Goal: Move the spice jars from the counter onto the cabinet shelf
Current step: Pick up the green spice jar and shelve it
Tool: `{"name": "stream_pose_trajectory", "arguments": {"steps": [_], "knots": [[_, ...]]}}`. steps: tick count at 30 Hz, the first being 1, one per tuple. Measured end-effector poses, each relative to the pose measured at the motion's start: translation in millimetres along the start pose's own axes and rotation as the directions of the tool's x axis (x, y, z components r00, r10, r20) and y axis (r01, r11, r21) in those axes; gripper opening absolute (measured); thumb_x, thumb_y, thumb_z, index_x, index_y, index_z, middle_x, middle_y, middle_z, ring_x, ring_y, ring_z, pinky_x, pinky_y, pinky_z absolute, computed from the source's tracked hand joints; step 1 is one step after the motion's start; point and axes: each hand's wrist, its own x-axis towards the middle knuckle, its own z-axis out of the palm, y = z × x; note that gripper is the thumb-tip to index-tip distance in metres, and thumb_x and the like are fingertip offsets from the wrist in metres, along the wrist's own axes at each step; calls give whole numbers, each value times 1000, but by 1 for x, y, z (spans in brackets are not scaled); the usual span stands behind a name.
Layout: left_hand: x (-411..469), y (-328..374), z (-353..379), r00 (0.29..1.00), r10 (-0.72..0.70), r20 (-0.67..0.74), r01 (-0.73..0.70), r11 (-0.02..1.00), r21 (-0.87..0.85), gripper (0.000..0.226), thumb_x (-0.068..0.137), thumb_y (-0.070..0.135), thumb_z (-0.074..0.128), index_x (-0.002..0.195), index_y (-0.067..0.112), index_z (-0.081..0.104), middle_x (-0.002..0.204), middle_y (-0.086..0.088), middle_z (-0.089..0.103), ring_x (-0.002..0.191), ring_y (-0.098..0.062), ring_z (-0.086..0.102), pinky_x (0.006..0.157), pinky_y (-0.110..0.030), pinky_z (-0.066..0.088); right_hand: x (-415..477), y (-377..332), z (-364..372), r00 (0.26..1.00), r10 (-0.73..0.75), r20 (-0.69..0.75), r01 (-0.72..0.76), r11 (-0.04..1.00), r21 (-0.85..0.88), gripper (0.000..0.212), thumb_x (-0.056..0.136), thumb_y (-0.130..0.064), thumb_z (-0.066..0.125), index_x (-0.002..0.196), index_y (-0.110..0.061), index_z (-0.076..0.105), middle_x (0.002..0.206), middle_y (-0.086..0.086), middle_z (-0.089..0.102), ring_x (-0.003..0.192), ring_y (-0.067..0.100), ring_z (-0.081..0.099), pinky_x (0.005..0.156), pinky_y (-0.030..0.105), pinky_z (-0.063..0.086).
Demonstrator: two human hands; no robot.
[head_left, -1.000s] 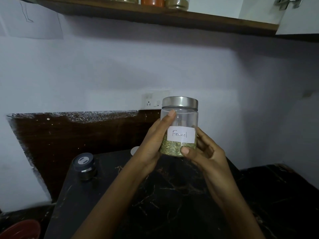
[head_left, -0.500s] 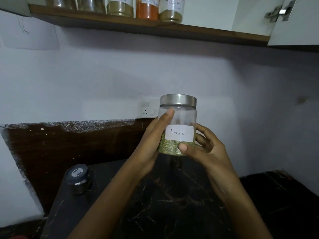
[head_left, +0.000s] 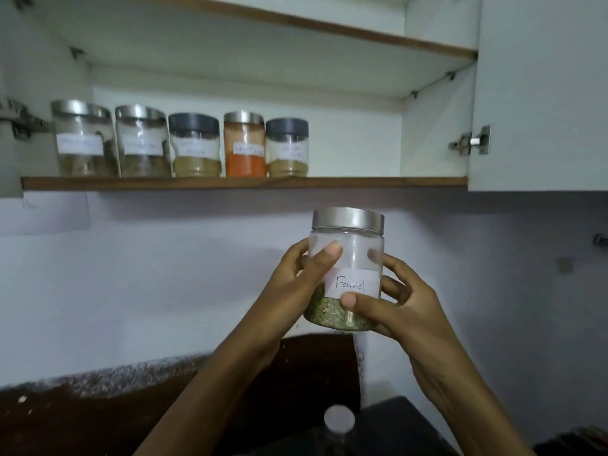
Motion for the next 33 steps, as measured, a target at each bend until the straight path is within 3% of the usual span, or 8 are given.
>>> {"name": "stream_pose_trajectory", "arguments": {"steps": [4, 9, 15, 18, 23, 25, 27, 33], "knots": [[40, 16, -4, 988, 100, -117, -76, 978, 194, 71, 62, 60, 56, 128, 33, 49, 124, 10, 54, 103, -5, 57, 71, -13, 50, 48, -9, -14, 997, -79, -20, 79, 997, 8, 71, 60, -21, 81, 123, -32, 50, 105, -6, 66, 88, 13, 67, 68, 25, 58], [89, 32, -5, 954, 235, -184, -181, 946, 269, 39, 77, 37, 68, 113, 25, 58, 104, 13, 63, 93, -1, 60, 66, -10, 49, 106, -24, -25, 982, -189, 0, 188, 982, 12, 58, 66, -12, 79, 113, -33, 51, 107, -5, 65, 91, 9, 66, 66, 22, 58], [166, 66, -16, 906, 364, -216, -264, 884, 385, 47, 76, 33, 76, 116, 12, 61, 100, -2, 70, 92, -16, 68, 81, -39, 57, 194, -49, -30, 961, -271, 61, 273, 961, -31, 69, 67, -11, 80, 125, -23, 45, 111, 7, 64, 98, 20, 65, 81, 40, 57], [198, 75, -16, 903, 370, -218, -252, 866, 431, 51, 79, 30, 74, 121, 6, 58, 101, -3, 68, 88, -21, 69, 71, -35, 56, 236, -52, -34, 959, -263, 106, 270, 961, -58, 70, 67, -12, 80, 127, -20, 44, 111, 10, 64, 98, 23, 65, 86, 47, 54], [239, 73, -18, 874, 413, -256, -204, 790, 578, 58, 77, 35, 75, 124, 5, 58, 75, 3, 62, 61, -10, 59, 73, -33, 54, 281, -45, -37, 956, -240, 169, 260, 959, -110, 62, 71, -12, 78, 123, -19, 45, 106, 11, 67, 89, 15, 65, 78, 29, 51], [249, 66, -19, 876, 406, -261, -175, 772, 612, 58, 79, 37, 73, 126, 6, 57, 83, -4, 69, 68, -13, 63, 76, -33, 54, 291, -42, -37, 954, -226, 198, 254, 958, -132, 61, 73, -12, 77, 124, -19, 45, 100, 7, 66, 82, 7, 62, 67, 20, 43], [258, 56, -19, 881, 384, -277, -145, 775, 615, 58, 82, 37, 70, 129, 7, 55, 102, -11, 71, 86, -20, 67, 85, -39, 54, 302, -38, -37, 950, -217, 225, 253, 957, -145, 62, 73, -10, 77, 125, -18, 45, 96, 4, 65, 81, 5, 60, 64, 18, 40], [276, 37, -16, 869, 365, -335, -95, 786, 611, 46, 89, 33, 62, 126, 8, 56, 69, -3, 68, 59, -16, 61, 75, -37, 52, 329, -27, -36, 944, -174, 281, 230, 956, -181, 67, 70, -12, 79, 129, -14, 46, 107, 10, 66, 92, 12, 62, 73, 23, 44]]}}
